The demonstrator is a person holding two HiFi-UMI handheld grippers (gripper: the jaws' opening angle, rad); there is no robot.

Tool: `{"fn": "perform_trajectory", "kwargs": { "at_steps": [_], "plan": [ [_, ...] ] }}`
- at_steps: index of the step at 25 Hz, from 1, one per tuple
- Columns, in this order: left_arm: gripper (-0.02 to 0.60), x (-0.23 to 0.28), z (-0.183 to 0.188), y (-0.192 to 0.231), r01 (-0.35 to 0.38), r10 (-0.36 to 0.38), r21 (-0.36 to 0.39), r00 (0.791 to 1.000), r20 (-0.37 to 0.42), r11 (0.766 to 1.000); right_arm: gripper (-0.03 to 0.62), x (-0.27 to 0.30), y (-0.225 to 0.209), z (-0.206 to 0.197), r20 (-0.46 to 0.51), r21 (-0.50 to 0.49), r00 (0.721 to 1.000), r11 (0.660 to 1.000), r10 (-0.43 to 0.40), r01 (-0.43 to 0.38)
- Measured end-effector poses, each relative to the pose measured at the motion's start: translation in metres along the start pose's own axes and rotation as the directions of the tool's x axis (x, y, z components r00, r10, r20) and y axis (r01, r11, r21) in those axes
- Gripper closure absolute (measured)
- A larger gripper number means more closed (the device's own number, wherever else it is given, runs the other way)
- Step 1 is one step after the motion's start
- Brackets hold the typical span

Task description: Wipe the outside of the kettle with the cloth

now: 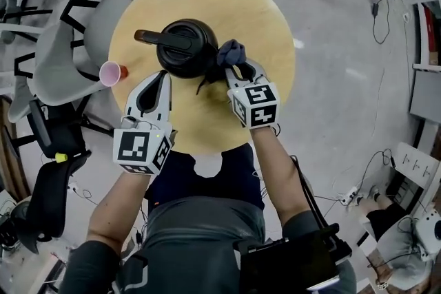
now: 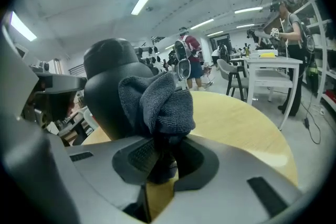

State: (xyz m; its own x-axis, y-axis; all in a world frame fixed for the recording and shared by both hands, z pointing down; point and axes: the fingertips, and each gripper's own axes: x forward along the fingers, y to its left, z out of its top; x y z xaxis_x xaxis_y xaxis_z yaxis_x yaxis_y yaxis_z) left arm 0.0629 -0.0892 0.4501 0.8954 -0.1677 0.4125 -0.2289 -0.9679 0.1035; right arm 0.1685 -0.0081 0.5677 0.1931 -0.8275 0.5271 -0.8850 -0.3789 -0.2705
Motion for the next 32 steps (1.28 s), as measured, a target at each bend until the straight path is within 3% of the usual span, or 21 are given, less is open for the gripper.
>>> {"fn": "perform_trajectory", "kwargs": {
  "at_steps": [5, 12, 19, 24, 28, 32],
  "plan": [
    [0.572, -0.001, -0.008, 0.002, -0.058, 0.058, -0.013, 0.998, -0.002, 0.998, 0.51, 0.015, -0.005, -0.015, -0.064, -0.037, 0.998, 0.999, 0.0, -0.003],
    [0.572, 0.001, -0.012, 0.005, -0.122, 0.122, -0.05, 0.993, -0.004, 0.991, 0.51, 0.016, -0.006, -0.014, -0.097, -0.086, 0.994, 0.994, 0.06, -0.068],
    [0.572, -0.009, 0.009, 0.0, -0.235, 0.236, -0.065, 0.971, 0.022, 0.97, 0.508, -0.032, -0.002, 0.067, 0.076, -0.166, 0.976, 0.968, 0.202, -0.188],
    [0.572, -0.027, 0.028, -0.003, -0.302, 0.305, -0.089, 0.952, 0.032, 0.949, 0.508, -0.048, 0.018, 0.124, 0.121, -0.222, 0.947, 0.938, 0.297, -0.265],
    [0.572, -0.028, 0.031, -0.008, -0.292, 0.297, -0.098, 0.954, 0.039, 0.951, 0.509, -0.038, 0.024, 0.121, 0.091, -0.254, 0.954, 0.933, 0.287, -0.256],
    [0.572, -0.02, 0.02, -0.008, -0.27, 0.274, -0.105, 0.961, 0.03, 0.957, 0.51, -0.017, 0.013, 0.098, 0.068, -0.229, 0.972, 0.952, 0.225, -0.204]
  ]
}}
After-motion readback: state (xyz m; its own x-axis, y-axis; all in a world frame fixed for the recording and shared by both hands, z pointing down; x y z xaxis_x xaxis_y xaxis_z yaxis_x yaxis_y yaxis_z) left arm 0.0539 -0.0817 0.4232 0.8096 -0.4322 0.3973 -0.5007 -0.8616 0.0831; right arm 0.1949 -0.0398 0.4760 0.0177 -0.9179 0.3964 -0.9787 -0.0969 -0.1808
